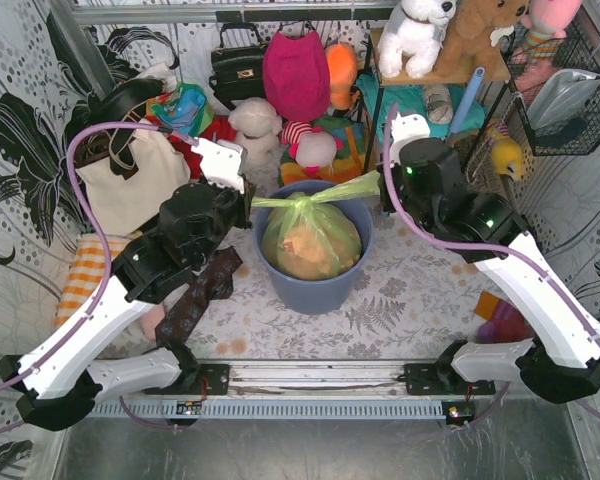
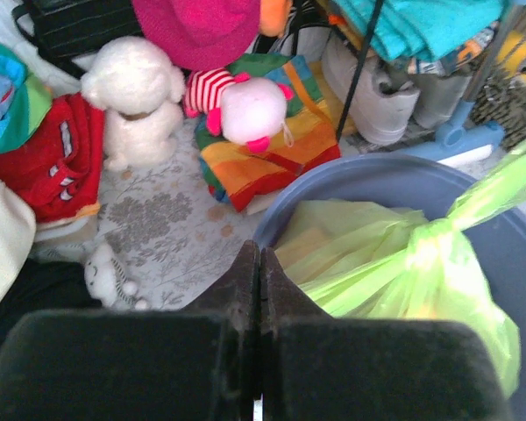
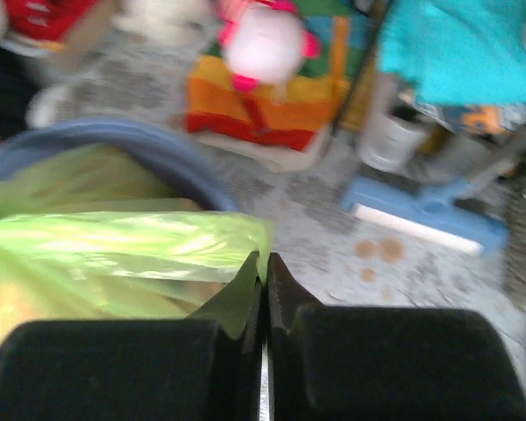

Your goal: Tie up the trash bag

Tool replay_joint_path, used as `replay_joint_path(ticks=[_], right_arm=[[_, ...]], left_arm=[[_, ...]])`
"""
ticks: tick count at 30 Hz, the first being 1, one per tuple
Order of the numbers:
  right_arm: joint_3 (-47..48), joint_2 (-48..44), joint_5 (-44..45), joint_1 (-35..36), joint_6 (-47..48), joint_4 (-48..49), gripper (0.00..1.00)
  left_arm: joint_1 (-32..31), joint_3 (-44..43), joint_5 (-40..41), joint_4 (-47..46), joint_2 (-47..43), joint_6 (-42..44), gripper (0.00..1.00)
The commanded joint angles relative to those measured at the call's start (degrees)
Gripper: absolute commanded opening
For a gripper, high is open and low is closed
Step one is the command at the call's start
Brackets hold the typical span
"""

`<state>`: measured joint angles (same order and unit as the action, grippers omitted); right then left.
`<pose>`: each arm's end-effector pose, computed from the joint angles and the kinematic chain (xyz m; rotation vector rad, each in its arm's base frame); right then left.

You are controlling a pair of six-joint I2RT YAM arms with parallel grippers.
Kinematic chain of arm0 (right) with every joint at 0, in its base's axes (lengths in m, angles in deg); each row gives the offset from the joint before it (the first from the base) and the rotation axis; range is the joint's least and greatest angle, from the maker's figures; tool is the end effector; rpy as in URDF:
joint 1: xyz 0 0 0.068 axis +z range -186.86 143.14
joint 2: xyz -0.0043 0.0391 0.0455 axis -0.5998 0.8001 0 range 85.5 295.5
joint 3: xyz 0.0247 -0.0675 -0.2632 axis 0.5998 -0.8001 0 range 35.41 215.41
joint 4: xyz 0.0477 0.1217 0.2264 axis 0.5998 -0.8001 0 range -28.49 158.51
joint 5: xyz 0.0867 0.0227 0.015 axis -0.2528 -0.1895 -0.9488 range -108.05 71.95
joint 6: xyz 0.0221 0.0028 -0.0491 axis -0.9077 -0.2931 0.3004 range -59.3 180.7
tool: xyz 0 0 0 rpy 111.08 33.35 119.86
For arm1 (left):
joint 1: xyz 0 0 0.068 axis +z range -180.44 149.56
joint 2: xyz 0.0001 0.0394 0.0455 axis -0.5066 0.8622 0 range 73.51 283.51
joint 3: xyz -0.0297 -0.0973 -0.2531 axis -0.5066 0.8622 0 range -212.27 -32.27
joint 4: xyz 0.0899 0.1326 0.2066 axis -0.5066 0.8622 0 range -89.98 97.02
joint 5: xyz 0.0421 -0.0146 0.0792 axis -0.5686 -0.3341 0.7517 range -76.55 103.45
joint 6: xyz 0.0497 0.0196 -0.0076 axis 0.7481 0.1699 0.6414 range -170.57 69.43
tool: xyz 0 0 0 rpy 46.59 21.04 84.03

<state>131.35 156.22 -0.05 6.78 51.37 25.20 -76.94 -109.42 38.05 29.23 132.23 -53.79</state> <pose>0.1751 0.1518 0.4879 -0.3466 1.8524 0.3400 0.1490 -0.1356 0.4535 0.3459 1.7140 -0.2584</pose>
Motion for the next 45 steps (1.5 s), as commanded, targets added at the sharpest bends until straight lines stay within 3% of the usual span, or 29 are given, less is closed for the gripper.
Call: replay_joint_path(ticks=[1,6,13,20,23,25,28,30,34,39,45], right_arm=[[-0.7,0.5,27.0,0.2,-1.4,-8.4,0.0],[-8.7,-1.1,29.6,0.2,-3.5,-5.9,0.0],[-7.1,-1.5,27.9,0.1,-2.6,-4.7,0.0],[-3.1,-0.5,27.1,-0.2,-1.0,-3.8,0.0],[-1.4,0.4,24.0,-3.9,1.3,-2.0,0.0],[-1.4,0.9,18.9,-8.9,2.6,-0.2,0.08],[-1.4,2.3,12.0,-15.9,5.0,3.5,0.42],[-2.8,3.3,9.3,-19.5,6.1,6.0,0.65],[-10.7,2.3,3.4,-27.0,6.1,13.3,0.88],[-27.7,-0.4,2.7,-35.9,4.0,24.7,0.95],[-52.1,-4.5,9.5,-39.6,1.4,46.3,0.95]], left_arm=[[0.4,1.7,8.7,2.3,-1.1,-0.2,0.0],[0.4,8.2,11.0,3.1,-1.0,-4.1,0.0],[0.6,7.5,6.1,1.3,-0.4,-3.7,0.01],[0.6,4.5,1.2,-7.0,-5.0,-1.6,0.73],[0.6,3.4,1.9,-11.1,-6.9,-0.5,0.85],[0.6,3.9,4.8,-14.3,-7.8,0.9,0.9],[1.4,6.3,11.4,-19.0,-7.3,3.0,0.96],[5.2,7.4,10.7,-20.0,-6.0,2.1,0.97],[19.1,11.5,1.7,-20.7,-4.0,-7.4,0.99],[33.6,23.3,-2.0,-25.7,-1.8,-14.5,0.98],[37.4,39.9,8.9,-41.1,3.6,-15.0,0.98]])
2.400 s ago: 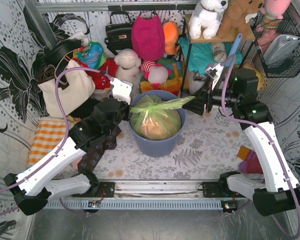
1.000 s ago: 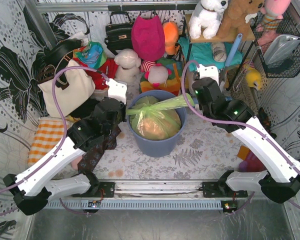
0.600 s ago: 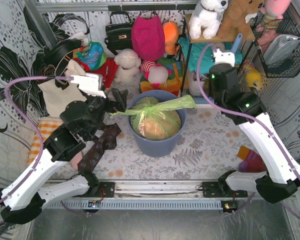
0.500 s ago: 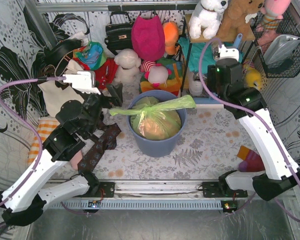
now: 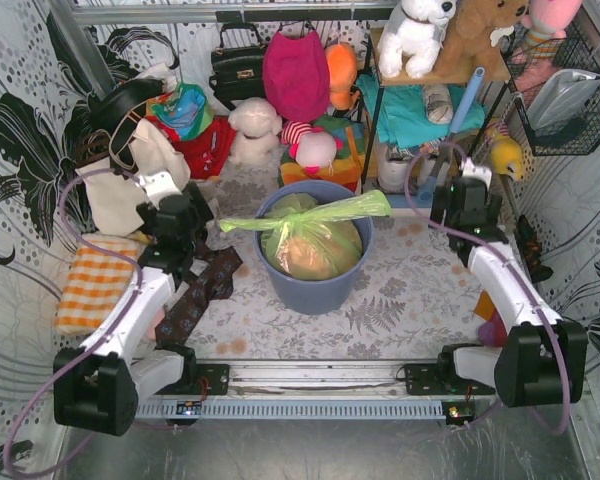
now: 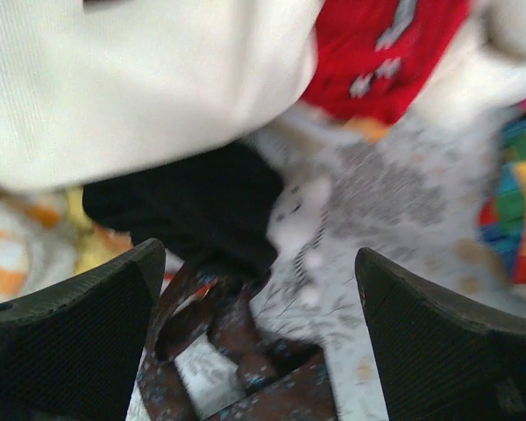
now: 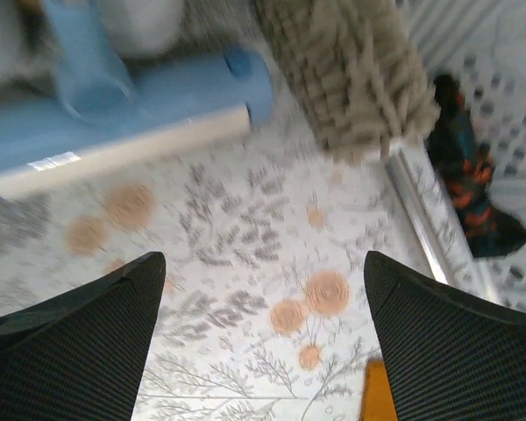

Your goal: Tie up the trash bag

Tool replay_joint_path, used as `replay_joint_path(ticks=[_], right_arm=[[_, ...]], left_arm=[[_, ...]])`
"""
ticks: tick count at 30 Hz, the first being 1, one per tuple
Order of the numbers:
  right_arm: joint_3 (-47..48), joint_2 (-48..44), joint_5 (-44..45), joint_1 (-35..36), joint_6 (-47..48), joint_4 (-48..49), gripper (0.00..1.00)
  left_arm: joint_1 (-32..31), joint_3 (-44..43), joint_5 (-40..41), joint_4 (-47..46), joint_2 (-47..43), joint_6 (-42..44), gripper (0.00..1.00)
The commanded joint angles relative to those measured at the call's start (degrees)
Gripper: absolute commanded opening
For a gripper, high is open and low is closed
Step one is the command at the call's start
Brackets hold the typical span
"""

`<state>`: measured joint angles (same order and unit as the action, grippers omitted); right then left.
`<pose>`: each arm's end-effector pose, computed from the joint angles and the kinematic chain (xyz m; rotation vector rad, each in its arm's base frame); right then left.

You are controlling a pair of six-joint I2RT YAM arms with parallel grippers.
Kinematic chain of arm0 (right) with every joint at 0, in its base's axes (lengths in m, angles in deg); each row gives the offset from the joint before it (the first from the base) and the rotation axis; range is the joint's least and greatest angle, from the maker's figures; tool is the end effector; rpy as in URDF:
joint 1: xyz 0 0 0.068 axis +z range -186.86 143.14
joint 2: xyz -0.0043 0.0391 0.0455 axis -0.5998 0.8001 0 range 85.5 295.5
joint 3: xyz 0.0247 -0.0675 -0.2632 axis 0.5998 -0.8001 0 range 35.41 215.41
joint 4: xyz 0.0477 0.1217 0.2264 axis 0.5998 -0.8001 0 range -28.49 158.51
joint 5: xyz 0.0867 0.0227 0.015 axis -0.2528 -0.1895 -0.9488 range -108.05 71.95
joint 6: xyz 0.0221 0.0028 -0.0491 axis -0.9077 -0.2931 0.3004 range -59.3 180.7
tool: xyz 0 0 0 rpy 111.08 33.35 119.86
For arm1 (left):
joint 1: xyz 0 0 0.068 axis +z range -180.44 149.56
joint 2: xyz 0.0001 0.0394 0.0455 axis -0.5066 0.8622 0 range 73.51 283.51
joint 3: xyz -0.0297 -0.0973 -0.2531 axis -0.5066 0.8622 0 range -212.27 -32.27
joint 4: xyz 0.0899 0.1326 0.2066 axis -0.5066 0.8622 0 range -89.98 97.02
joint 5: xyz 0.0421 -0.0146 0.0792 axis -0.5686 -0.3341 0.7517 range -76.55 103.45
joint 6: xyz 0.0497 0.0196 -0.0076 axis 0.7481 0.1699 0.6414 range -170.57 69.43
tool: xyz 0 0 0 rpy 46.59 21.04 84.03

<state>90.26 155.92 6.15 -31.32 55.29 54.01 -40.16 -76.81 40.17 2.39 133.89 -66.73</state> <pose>0.2759 0.0121 0.3009 0.2506 2.0458 -0.3242 0.2413 -0.0251 0.3007 -0.4166 1.8081 0.1268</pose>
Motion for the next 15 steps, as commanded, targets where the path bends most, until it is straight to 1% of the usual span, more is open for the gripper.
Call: replay_joint_path(ticks=[1,3,5,8,9,10,11,12,13,14,15], right_arm=[[-14.9,-4.6,4.3,-1.7,-2.4,21.7,0.96],[-22.1,-4.5,4.9,-2.0,-1.1,32.8,0.97],[-26.5,-2.1,6.2,-2.1,-0.6,39.0,0.98],[-29.6,3.0,8.4,-2.1,-0.9,46.6,0.99],[-30.8,4.6,8.6,-2.1,-0.9,50.1,0.99],[-31.9,6.2,8.3,-2.1,-0.9,53.7,0.99],[-33.2,7.8,7.6,-2.1,-0.8,58.3,0.99],[-34.8,9.7,6.1,-2.1,0.4,63.3,0.98],[-35.6,11.4,6.4,-1.9,2.6,68.2,0.97],[-36.1,12.8,4.6,-1.9,3.7,71.2,0.97],[-35.8,13.9,4.1,-1.9,3.8,71.7,0.97]], left_arm=[[0.7,10.2,8.5,-17.8,2.9,-2.0,0.98],[0.6,15.7,10.4,-26.0,5.8,-0.4,0.98],[0.6,20.4,12.2,-34.6,9.4,0.9,0.98],[0.6,25.8,13.3,-49.2,16.0,3.4,0.98],[0.2,24.3,13.4,-46.6,17.1,3.3,0.98],[-0.2,23.7,12.8,-48.4,18.4,4.6,0.98],[-0.6,24.6,12.0,-53.2,19.6,7.2,0.98],[-0.7,25.4,9.1,-57.3,20.7,8.3,0.98],[-0.6,25.0,8.3,-57.8,22.1,8.6,0.98],[-0.5,24.7,8.5,-60.2,23.8,9.9,0.98],[-0.6,24.3,7.4,-57.4,23.1,8.9,0.98]])
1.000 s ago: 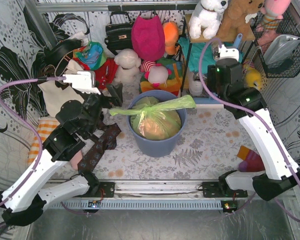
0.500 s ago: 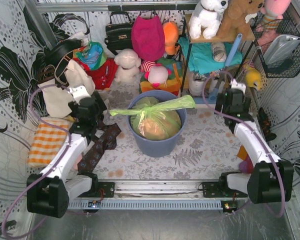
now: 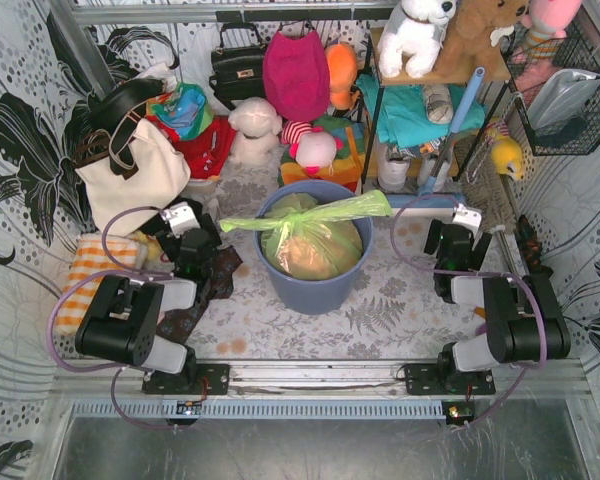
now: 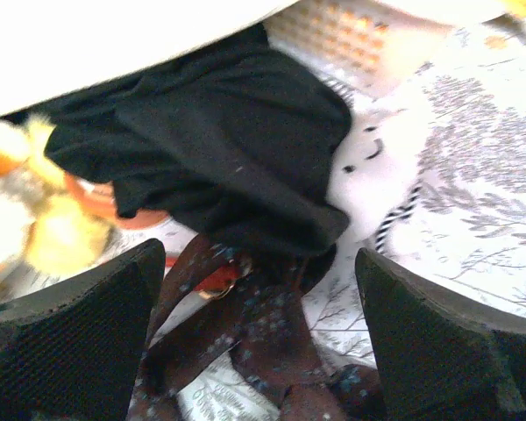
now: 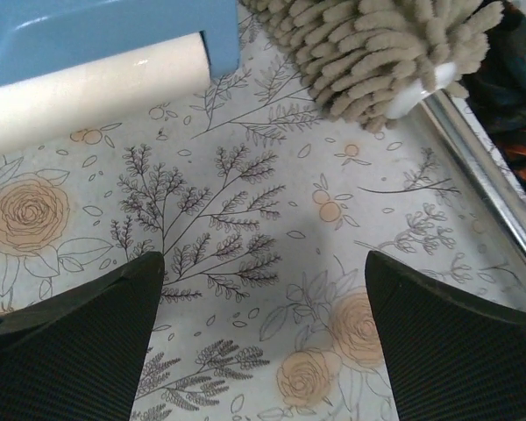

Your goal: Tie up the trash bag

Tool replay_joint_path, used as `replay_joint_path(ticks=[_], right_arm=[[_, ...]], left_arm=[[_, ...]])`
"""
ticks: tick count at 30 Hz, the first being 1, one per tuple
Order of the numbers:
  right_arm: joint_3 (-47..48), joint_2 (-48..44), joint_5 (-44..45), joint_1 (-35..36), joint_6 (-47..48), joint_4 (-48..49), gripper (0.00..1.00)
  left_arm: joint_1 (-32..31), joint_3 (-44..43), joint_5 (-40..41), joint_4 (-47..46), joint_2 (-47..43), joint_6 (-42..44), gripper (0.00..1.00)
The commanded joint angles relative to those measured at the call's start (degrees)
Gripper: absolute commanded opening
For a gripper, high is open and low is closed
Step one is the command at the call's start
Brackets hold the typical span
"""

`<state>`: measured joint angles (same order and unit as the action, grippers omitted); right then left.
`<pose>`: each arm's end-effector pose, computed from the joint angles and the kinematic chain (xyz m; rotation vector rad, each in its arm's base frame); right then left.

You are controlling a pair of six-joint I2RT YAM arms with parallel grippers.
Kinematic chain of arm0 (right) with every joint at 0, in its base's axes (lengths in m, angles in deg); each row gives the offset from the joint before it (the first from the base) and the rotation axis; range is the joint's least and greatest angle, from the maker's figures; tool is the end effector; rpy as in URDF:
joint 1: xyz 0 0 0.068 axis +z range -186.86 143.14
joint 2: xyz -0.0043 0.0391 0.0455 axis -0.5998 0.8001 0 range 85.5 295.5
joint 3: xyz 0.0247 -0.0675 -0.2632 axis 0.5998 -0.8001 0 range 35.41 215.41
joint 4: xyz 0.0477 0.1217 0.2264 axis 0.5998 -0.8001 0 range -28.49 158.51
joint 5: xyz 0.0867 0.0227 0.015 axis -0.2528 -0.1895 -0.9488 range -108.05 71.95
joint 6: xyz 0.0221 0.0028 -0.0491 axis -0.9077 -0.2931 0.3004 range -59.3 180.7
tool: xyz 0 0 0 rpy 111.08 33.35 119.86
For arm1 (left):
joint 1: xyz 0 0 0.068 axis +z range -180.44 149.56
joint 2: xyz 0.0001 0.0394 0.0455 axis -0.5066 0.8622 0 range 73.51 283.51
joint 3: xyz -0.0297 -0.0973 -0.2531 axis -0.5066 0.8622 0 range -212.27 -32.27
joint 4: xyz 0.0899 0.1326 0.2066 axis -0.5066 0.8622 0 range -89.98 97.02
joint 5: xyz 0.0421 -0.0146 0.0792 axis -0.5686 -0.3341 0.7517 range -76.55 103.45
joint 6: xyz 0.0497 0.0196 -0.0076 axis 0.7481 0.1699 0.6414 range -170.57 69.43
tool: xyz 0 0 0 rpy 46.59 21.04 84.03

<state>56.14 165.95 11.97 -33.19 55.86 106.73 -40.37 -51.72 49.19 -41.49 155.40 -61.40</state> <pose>0.2497 -0.0019 0.1541 0.3632 1.8798 -0.4087 0.2453 -0.0219 0.1486 -0.4217 1.8321 0.3544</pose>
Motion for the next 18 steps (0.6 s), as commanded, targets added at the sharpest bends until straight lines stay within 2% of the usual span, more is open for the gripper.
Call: replay_joint_path(ticks=[1,4,6,8,10,15,18], right_arm=[[-2.1,4.9,-2.9,0.0,4.7,21.3,0.97],[-5.2,4.7,-10.3,0.3,7.7,26.9,0.97],[-6.7,4.0,-11.1,0.3,7.6,28.9,0.97],[-7.8,4.2,-11.6,0.3,8.0,31.7,0.97],[-8.1,4.2,-11.6,0.3,7.9,32.1,0.97],[-8.6,4.2,-11.7,0.3,8.0,33.0,0.97],[-12.2,4.1,-14.0,0.3,8.7,39.7,0.97]], left_arm=[[-0.3,0.5,-3.2,-15.4,1.4,4.3,0.98],[0.0,6.5,-9.1,-25.3,-0.7,5.6,0.98],[0.7,10.6,-13.8,-32.4,-0.4,6.3,0.98],[1.0,12.7,-17.7,-41.5,3.8,9.6,0.98],[1.4,10.1,-19.0,-31.8,1.6,7.6,0.98],[2.2,9.8,-19.6,-33.3,2.4,7.4,0.98],[2.2,9.5,-19.7,-32.2,2.2,7.1,0.98]])
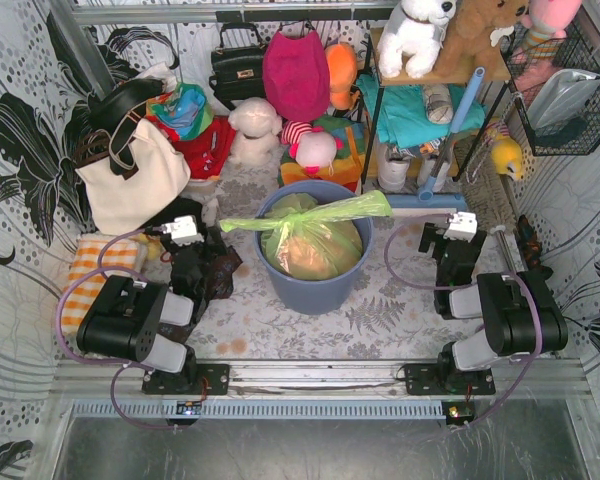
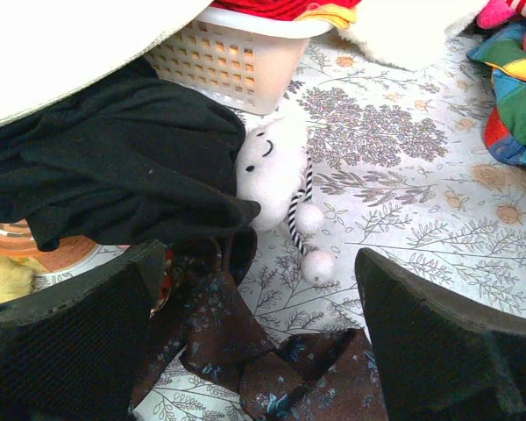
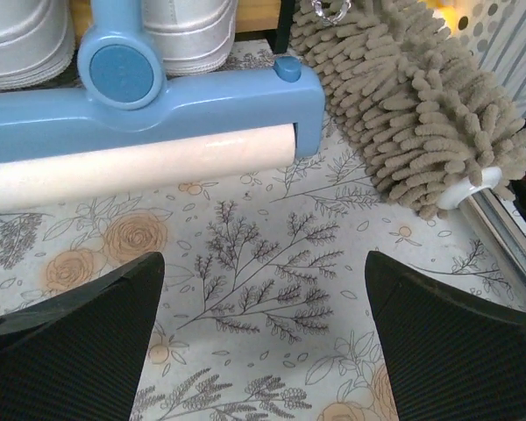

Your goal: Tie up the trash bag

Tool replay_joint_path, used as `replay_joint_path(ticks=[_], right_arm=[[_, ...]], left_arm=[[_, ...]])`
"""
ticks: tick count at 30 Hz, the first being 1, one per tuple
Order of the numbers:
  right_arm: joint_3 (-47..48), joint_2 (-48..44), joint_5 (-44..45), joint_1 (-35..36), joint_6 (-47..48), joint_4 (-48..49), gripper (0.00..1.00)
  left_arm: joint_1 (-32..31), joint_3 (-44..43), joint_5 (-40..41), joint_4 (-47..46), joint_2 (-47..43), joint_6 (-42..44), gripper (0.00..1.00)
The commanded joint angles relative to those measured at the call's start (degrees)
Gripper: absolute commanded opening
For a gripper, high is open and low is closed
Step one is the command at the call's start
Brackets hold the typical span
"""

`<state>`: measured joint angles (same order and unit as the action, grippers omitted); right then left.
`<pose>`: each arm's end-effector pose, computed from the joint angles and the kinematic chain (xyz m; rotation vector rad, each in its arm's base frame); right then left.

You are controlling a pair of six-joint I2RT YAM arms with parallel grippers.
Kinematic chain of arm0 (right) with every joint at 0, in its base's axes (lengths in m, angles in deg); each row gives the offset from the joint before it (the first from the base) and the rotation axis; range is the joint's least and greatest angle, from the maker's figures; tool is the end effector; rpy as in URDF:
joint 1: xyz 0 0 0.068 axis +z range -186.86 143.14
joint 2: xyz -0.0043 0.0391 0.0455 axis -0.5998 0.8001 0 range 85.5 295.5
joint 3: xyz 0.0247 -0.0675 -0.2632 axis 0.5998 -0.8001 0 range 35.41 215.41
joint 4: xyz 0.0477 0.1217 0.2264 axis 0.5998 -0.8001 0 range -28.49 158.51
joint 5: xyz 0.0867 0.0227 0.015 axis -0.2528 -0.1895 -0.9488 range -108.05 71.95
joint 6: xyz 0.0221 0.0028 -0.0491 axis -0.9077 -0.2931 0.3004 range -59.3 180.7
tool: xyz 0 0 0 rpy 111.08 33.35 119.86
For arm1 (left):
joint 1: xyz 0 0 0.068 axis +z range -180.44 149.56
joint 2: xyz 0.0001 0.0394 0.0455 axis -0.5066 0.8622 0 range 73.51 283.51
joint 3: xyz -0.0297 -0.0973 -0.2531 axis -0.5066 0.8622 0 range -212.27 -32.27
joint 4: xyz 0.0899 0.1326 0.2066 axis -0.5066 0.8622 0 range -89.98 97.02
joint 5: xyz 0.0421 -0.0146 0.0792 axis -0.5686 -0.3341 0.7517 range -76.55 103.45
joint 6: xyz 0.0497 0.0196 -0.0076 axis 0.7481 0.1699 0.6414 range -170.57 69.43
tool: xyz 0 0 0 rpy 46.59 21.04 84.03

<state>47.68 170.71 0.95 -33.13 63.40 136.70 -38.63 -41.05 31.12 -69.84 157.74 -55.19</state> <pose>0.2348 0.0037 0.1511 0.1599 1.6479 -0.2605 0.2198 -0.0208 0.1435 -0.1809 1.6545 0.0877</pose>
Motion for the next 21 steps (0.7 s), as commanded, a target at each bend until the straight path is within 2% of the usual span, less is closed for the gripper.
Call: replay_joint_path(ticks=[1,3,6,8,21], right_arm=[[-4.8,0.0,-4.1,0.2,1.2,11.8,0.97],[-5.7,4.7,-4.4,0.5,2.5,19.5,0.97],[-2.2,2.8,-3.0,0.9,1.3,9.3,0.97],[-2.6,3.6,-3.0,0.8,1.8,11.5,0.97],[-2.6,3.5,-3.1,0.8,1.5,10.9,0.97]], left_arm=[[0.5,-1.2,-1.7,-3.9,-0.1,0.9,0.98],[0.6,-1.3,-1.6,-3.3,-0.3,0.8,0.98],[0.5,-1.3,-1.7,-3.3,-0.3,0.8,0.98],[0.5,-1.3,-1.6,-3.6,-0.2,0.9,0.98],[0.5,-1.3,-1.7,-3.4,-0.2,0.8,0.98]])
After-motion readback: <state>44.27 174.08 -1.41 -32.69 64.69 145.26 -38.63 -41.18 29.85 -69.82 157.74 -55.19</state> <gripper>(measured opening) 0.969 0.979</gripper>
